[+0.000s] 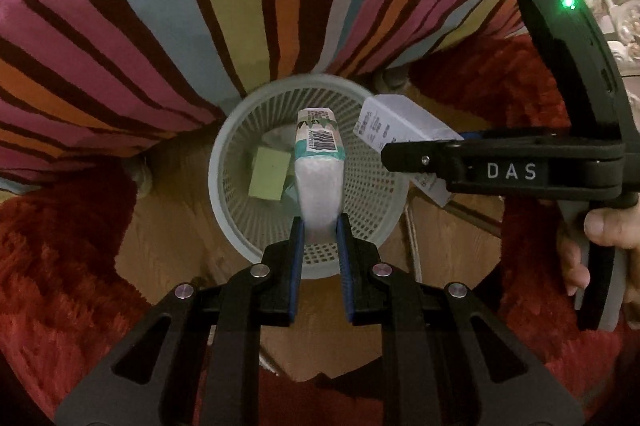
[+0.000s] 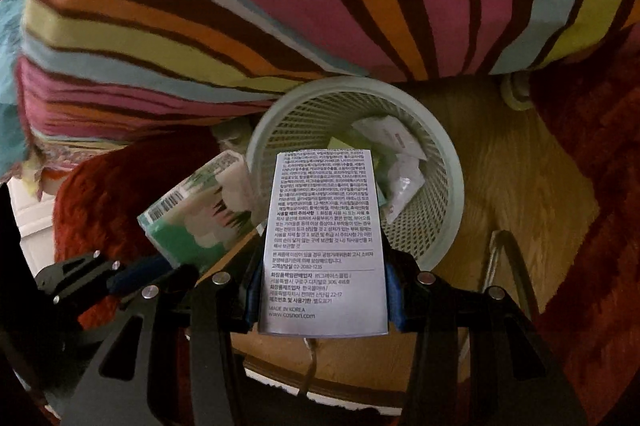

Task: Collect trash
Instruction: 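Open the left tool dropping the tissue pack while the right tool drops the leaflet into the wastebasket, then lift both open tools away from the wastebasket toward the last boxes on the bed, then grasp the green DEEP CLEANSING OIL box with the left tool while the right tool grasps the white COSNORI box, then carry the green box and the white COSNORI box down over the wastebasket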

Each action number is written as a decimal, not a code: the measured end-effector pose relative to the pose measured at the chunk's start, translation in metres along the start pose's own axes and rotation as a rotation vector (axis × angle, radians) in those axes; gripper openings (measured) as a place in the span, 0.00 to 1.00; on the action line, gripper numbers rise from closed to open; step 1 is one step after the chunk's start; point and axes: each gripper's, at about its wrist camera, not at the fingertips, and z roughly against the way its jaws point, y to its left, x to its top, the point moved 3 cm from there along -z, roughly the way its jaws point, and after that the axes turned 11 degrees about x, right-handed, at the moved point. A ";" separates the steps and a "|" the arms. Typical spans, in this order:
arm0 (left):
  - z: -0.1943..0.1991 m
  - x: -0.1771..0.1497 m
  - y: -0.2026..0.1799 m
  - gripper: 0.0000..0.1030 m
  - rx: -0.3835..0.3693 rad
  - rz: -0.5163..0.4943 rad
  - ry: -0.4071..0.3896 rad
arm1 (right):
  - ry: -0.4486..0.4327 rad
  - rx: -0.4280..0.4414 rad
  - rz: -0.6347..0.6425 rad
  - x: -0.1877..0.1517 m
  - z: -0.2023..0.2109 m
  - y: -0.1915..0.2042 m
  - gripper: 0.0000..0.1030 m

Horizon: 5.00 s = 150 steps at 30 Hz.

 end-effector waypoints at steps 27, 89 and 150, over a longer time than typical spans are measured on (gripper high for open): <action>0.062 -0.004 0.024 0.82 0.081 0.057 -0.119 | -0.130 0.076 0.194 -0.014 0.079 0.039 0.86; 0.186 0.427 0.134 0.82 0.079 0.884 -0.502 | -0.691 -0.291 0.803 0.358 0.216 0.139 0.86; 0.229 0.265 0.097 0.60 0.139 0.383 -0.678 | -0.691 0.007 0.473 0.208 0.226 0.136 0.73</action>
